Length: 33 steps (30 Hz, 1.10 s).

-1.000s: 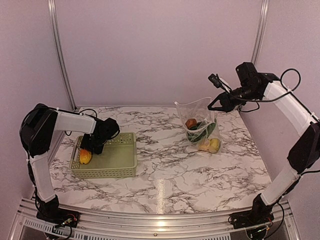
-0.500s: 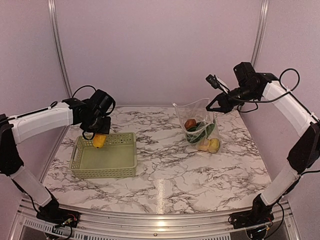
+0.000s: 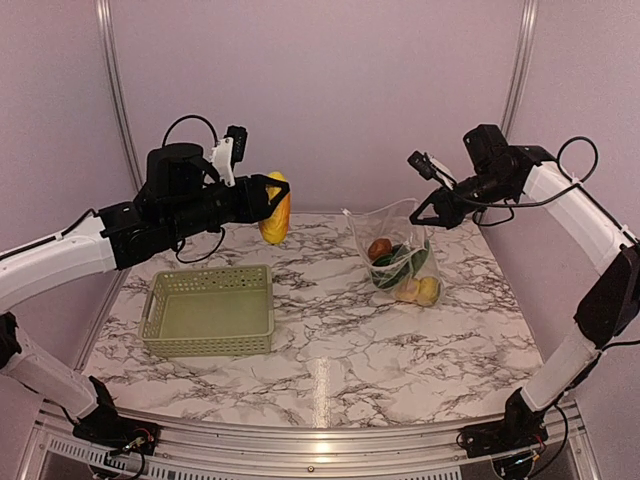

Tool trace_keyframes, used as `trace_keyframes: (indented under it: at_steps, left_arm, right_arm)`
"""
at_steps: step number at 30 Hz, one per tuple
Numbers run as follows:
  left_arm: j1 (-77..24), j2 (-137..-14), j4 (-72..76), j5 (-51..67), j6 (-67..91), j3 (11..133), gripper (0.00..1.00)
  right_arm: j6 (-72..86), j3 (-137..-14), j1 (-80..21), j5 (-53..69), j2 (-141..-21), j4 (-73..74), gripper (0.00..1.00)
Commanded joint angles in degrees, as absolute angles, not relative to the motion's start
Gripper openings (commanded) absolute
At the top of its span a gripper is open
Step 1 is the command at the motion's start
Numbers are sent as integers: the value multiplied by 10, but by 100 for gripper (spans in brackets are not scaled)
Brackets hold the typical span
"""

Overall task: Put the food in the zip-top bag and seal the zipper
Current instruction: Place the fake fruit in the zipper food storage bag.

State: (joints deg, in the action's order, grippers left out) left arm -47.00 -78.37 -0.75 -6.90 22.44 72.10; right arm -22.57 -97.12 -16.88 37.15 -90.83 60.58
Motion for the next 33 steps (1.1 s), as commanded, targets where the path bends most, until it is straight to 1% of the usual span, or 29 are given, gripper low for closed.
trace_keyframes:
  at_steps: [1,4,12,15,17,21,26,31,33]
  left_arm:
    - [-517,-806,217,-11,187,708,10]
    - [-548,-843,303,-3,156,714,4]
    - [-590,-957,424,-3,81,770,1]
    - [-597,-997,538,-5,39,752,0]
    - [-598,-1029,580,-7,27,758,0]
    - [-598,-1091,594,-11,-17,792,0]
    - [-598,-1148,616,-10,-34,821,0]
    - [-598,-1185,588,-25,-58,852,7]
    - [-599,-1199,569,-56,-68,867,10]
  right_arm:
    - [-233,-980,-177,368,-893,613,0]
    - [-235,-981,-177,375,-894,619,0]
    - [-240,-997,-178,403,-897,636,0]
    - [-244,-1001,-178,413,-893,641,0]
    - [-247,-1004,-178,421,-890,645,0]
    - [-251,-1003,-178,431,-878,649,0]
    - [-256,-1000,-178,452,-869,654,0]
    - [-261,-999,-177,466,-868,660,0]
    - [-263,-999,-178,471,-869,661,0]
